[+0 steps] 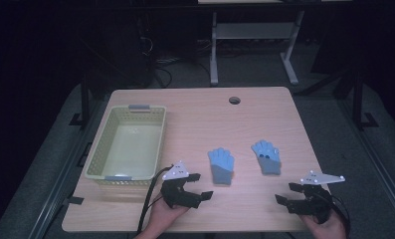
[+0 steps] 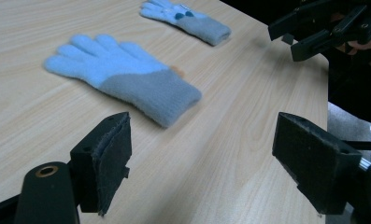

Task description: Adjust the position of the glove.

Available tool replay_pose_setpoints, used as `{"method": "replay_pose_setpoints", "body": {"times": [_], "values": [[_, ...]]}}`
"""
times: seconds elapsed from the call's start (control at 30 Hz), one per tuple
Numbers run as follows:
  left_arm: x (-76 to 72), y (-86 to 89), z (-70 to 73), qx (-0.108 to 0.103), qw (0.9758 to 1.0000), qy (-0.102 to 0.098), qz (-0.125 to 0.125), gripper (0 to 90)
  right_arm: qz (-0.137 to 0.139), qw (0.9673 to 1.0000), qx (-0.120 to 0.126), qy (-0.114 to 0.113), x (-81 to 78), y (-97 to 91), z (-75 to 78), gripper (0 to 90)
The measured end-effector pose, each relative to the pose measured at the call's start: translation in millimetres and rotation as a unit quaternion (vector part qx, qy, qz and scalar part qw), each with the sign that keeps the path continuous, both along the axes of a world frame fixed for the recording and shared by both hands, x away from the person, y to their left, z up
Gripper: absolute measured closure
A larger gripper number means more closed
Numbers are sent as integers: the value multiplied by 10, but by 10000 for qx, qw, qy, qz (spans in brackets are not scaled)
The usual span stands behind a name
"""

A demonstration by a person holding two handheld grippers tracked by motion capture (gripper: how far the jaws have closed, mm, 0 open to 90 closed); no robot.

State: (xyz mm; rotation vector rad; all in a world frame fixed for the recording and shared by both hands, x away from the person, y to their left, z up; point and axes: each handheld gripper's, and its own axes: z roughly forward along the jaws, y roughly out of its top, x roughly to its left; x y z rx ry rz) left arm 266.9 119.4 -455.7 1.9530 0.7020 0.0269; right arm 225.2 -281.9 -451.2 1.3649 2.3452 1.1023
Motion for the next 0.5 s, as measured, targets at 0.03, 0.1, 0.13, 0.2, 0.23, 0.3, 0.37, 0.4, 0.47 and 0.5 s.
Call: {"method": "replay_pose_setpoints", "body": {"times": [0.03, 0.1, 0.13, 0.2, 0.23, 0.3, 0.37, 0.4, 0.47, 0.5], "values": [[-1, 2, 6, 4, 10000, -15, 12, 196, 0, 10000, 0, 0, 0, 0, 0, 274], [0, 8, 13, -25, 10000, -14, 41, 196, 25, 10000, 4, -35, 11, 5, 6, 274], [1, 13, 17, -32, 10000, -25, 27, 196, 10, 10000, 6, -24, 10, 13, 9, 274], [-10, 20, 30, -2, 10000, -57, 23, 197, 25, 10000, -43, -21, 6, 18, 5, 274], [-13, 20, 29, -17, 10000, -62, 24, 197, 15, 10000, -48, -43, -6, 26, 11, 276], [-14, 21, 25, -26, 10000, -55, 24, 198, 22, 10000, -49, -43, -8, 36, 20, 276], [-12, 23, 17, -1, 10000, -53, 14, 198, 76, 9999, 93, -81, 27, 38, 41, 273], [-11, 24, 17, 8, 10000, -65, 15, 198, 82, 9998, 136, -88, 48, 39, 55, 268], [-4, 31, 25, -8, 10000, -68, 40, 198, 72, 9993, 343, -144, 121, 37, 116, 265], [0, 35, 27, -12, 10000, -76, 48, 198, 88, 9992, 347, -163, 156, 40, 146, 265]]}}
